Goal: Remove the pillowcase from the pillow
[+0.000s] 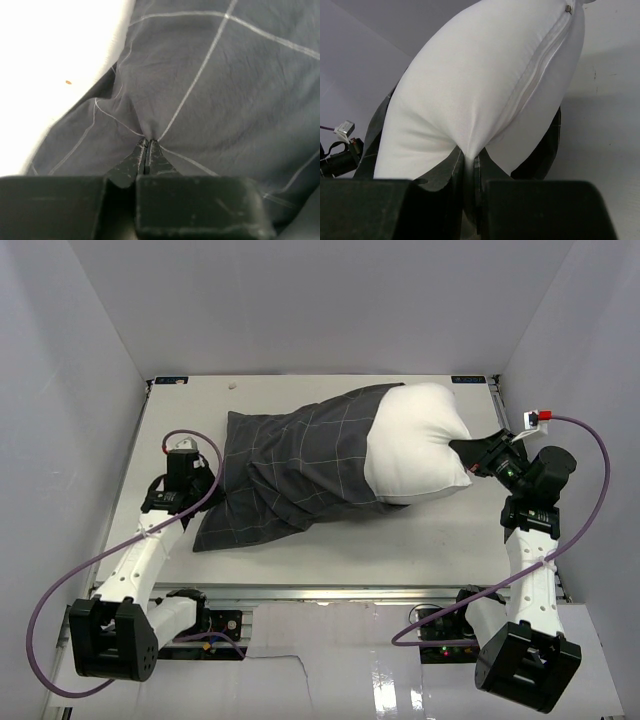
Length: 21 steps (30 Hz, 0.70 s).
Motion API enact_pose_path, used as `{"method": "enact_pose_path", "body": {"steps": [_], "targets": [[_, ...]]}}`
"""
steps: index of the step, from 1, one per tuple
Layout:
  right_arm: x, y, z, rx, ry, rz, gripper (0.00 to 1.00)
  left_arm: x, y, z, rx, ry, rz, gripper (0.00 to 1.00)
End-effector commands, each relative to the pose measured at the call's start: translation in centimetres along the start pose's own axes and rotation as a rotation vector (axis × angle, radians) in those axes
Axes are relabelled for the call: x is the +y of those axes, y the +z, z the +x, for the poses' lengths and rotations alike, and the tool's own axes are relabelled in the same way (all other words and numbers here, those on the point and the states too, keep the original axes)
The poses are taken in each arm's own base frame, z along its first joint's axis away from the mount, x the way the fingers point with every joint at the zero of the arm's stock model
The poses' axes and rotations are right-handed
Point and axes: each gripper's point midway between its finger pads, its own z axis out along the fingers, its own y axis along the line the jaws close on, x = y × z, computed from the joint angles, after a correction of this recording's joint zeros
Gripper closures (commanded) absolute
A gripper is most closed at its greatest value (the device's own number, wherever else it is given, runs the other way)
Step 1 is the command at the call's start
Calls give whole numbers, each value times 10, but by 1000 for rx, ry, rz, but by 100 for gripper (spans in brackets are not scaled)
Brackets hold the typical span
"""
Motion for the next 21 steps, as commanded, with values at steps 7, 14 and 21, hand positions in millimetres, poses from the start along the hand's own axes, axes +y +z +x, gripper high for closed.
{"method": "enact_pose_path", "body": {"steps": [7, 14, 21], "targets": [[4, -3, -32, -107, -70, 13, 92, 16, -20, -89, -285, -27, -191, 100], [-18, 1, -38, -102, -49, 81, 92, 40, -82, -186, -599, -159, -350, 100], [-21, -11, -58, -156, -65, 120, 92, 93, -104, -204, -707, -257, -541, 100]]}}
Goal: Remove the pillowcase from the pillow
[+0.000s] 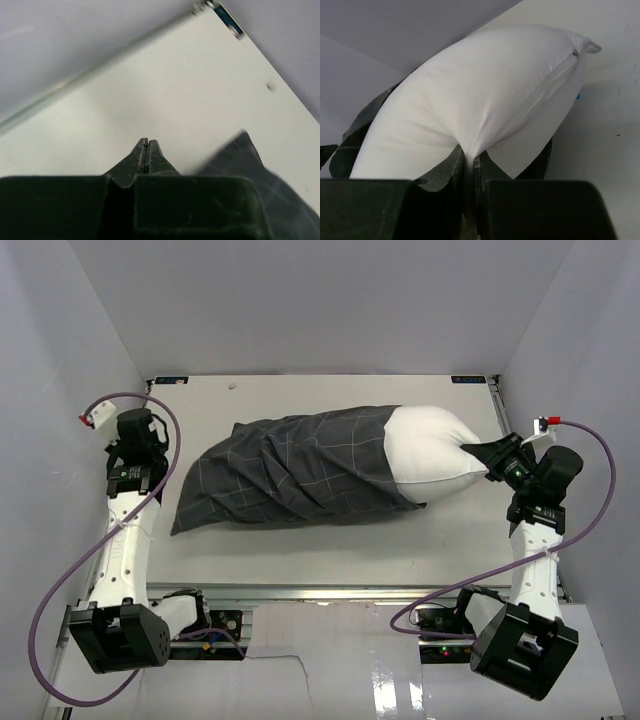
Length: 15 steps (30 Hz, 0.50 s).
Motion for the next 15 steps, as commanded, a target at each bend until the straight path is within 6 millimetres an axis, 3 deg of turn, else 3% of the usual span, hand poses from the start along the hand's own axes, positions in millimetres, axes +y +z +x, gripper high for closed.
{"method": "enact_pose_path", "body": {"steps": [1, 6, 7, 10, 11, 12, 13, 14, 15], "targets": [[26, -13, -63, -199, -172, -3, 92, 47, 3, -47, -160, -70, -198, 100], [23, -18, -70, -219, -172, 19, 92, 53, 12, -65, -147, -175, -212, 100], [21, -18, -69, -216, -168, 23, 92, 62, 13, -68, -141, -195, -233, 100], [20, -16, -61, -187, -169, 2, 92, 27, 16, -57, -50, -155, -28, 100], [18, -16, -60, -185, -169, 3, 92, -10, 9, -36, 69, -121, 192, 100], [18, -16, -60, -187, -172, -1, 92, -25, 3, -23, 127, -108, 295, 99], [18, -16, -57, -182, -169, -7, 92, -44, -12, 6, 235, -110, 450, 77], [19, -16, -56, -183, -172, -15, 92, -40, -13, 17, 245, -121, 449, 63], [22, -16, -57, -188, -175, -25, 92, -52, -26, 29, 290, -137, 553, 50]]}}
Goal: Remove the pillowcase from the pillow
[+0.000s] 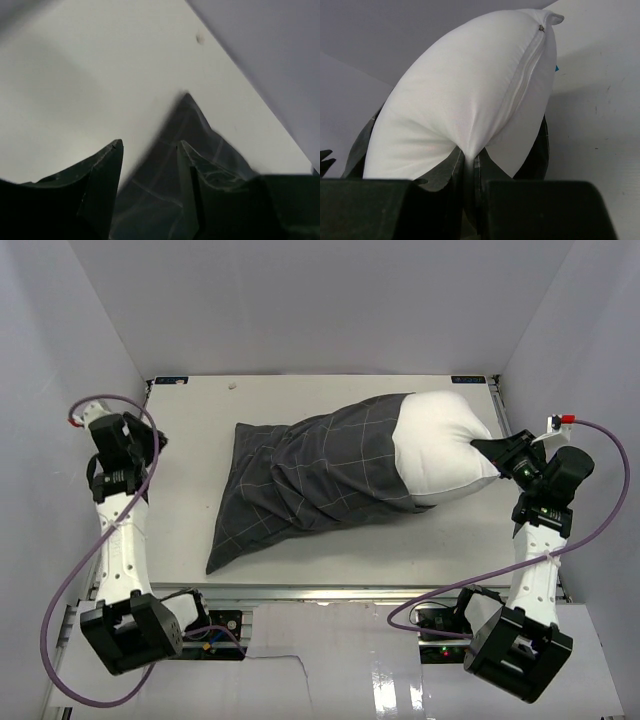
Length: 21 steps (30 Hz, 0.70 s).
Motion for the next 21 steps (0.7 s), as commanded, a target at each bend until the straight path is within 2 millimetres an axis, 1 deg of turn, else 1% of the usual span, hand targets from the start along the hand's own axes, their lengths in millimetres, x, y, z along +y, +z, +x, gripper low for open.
{"method": "enact_pose_path", "body": {"steps": [1, 2, 3, 4, 5, 7, 10, 12, 14, 16, 17, 18, 19, 21], "targets": [[26, -6, -29, -103, -120, -80, 92, -44, -40, 76, 267, -28, 389, 38], [26, -6, -27, -101, -115, -81, 92, -44, -47, 81, 275, -29, 408, 30], [27, -7, -27, -105, -121, -88, 92, -45, -55, 88, 282, -21, 429, 29], [30, -9, -26, -107, -126, -97, 92, -45, -68, 93, 272, -8, 457, 28], [29, -9, -24, -104, -124, -97, 92, -47, -75, 97, 273, 5, 479, 27], [29, -9, -22, -102, -123, -103, 92, -51, -94, 115, 322, 15, 539, 24], [26, -7, -18, -93, -113, -104, 92, -57, -112, 138, 395, 34, 606, 21], [26, -8, -18, -92, -113, -106, 92, -55, -116, 150, 419, 65, 611, 20], [27, -8, -18, -92, -115, -107, 92, -49, -114, 159, 429, 80, 589, 19], [28, -10, -17, -94, -119, -109, 92, -50, -115, 172, 467, 92, 597, 18], [29, -10, -17, -96, -121, -110, 92, -48, -110, 183, 502, 96, 584, 18], [29, -10, -17, -98, -123, -112, 92, -52, -113, 191, 529, 114, 603, 18], [30, -11, -17, -99, -124, -112, 92, -52, -109, 196, 537, 121, 590, 18], [29, -11, -16, -97, -127, -111, 92, -58, -113, 216, 594, 164, 602, 18]]}}
